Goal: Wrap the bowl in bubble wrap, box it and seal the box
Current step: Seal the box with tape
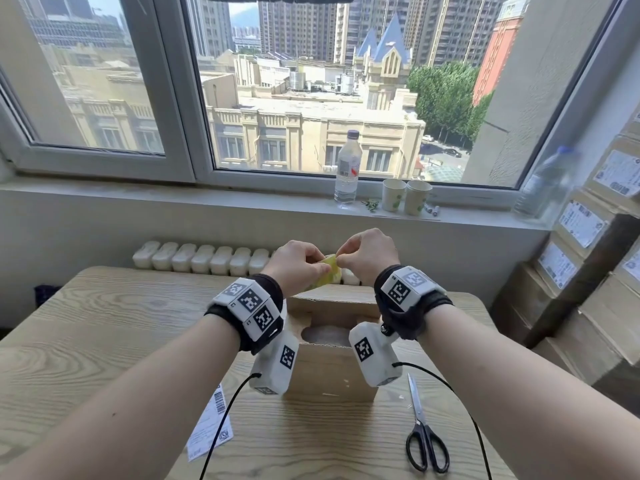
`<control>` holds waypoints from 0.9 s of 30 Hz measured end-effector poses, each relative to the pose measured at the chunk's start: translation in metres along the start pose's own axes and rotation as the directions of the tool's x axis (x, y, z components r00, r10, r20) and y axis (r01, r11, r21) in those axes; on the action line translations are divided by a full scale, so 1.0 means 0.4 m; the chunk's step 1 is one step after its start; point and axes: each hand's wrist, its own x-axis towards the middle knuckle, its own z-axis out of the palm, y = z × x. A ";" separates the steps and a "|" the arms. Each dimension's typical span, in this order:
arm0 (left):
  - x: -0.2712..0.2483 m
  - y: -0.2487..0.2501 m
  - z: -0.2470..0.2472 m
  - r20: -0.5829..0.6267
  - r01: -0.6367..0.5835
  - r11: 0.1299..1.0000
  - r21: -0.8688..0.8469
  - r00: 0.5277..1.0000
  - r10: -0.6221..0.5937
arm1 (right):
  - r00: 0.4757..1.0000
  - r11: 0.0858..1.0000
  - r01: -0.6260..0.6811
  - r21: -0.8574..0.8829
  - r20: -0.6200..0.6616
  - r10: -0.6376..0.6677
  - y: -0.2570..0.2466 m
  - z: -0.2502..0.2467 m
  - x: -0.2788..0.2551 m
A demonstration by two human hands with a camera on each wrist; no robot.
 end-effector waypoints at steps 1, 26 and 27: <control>0.000 0.000 0.000 0.005 0.001 1.000 0.004 1.000 -0.001 | 1.000 1.000 0.001 -0.002 0.000 -0.001 0.002 0.001 -0.001; -0.019 -0.009 -0.009 0.174 -0.113 0.994 0.012 0.979 0.109 | 0.984 0.986 0.105 -0.127 0.154 -0.085 0.020 -0.035 0.000; -0.018 -0.009 -0.007 0.169 -0.115 0.993 0.007 0.979 0.113 | 0.985 0.984 0.116 -0.138 0.140 -0.096 0.020 -0.032 -0.002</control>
